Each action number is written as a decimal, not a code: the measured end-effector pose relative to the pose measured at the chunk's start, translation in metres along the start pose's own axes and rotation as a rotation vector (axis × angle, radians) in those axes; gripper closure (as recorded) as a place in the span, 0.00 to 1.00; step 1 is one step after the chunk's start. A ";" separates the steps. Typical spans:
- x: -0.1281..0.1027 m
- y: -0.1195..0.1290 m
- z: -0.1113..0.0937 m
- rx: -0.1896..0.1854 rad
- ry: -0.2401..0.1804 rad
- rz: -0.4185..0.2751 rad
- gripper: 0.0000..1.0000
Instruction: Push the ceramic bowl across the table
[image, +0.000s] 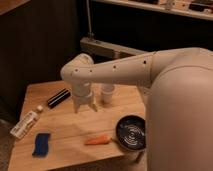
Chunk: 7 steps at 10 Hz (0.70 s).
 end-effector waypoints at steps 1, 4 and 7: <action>0.000 0.000 0.000 0.000 0.000 0.000 0.35; 0.000 0.000 0.000 0.000 0.000 0.000 0.35; 0.000 -0.004 0.002 -0.001 -0.010 0.001 0.35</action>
